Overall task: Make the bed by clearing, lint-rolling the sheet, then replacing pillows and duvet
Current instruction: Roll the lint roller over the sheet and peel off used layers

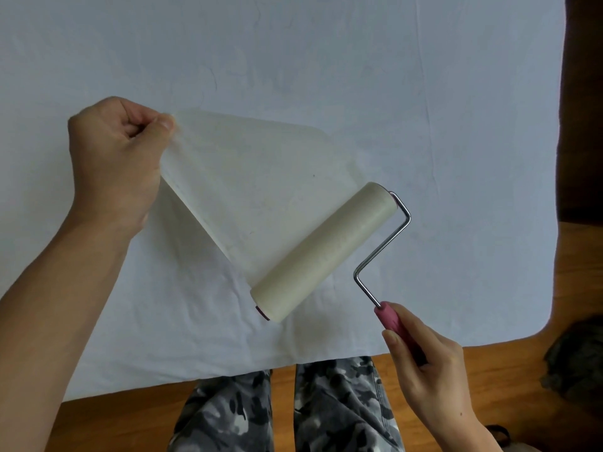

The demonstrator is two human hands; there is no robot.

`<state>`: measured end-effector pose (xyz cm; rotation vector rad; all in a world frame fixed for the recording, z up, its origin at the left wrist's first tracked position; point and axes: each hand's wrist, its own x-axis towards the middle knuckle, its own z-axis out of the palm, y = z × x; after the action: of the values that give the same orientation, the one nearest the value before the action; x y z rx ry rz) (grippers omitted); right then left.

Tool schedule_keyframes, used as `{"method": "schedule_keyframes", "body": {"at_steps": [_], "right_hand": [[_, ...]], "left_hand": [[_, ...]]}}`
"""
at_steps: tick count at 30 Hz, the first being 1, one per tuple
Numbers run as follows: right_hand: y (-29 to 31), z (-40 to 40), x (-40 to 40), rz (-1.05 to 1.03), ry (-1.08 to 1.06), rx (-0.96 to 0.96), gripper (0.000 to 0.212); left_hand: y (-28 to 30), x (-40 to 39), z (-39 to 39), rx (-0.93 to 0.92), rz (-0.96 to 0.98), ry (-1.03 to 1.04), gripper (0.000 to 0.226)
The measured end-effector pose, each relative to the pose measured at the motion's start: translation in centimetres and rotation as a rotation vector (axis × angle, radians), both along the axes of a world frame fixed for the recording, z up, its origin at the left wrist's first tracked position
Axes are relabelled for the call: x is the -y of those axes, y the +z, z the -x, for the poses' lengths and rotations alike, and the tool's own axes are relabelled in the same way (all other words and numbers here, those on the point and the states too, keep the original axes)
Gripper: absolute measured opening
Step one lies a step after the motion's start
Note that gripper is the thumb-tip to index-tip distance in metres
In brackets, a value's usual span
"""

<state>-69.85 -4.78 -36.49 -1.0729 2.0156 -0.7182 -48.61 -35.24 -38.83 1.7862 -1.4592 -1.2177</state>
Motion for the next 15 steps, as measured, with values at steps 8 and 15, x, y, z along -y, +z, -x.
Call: {"method": "schedule_keyframes", "body": {"at_steps": [8,15], "right_hand": [[-0.4,-0.2,-0.8,-0.11,-0.001,-0.095,0.034],[-0.3,1.9,0.8,-0.357,0.114,-0.366,0.026]], "left_hand": [[1.0,-0.8,1.0,-0.031,0.023,-0.033,0.013],[-0.2,-4.2,1.0,0.007,-0.166,-0.103,0.04]]}}
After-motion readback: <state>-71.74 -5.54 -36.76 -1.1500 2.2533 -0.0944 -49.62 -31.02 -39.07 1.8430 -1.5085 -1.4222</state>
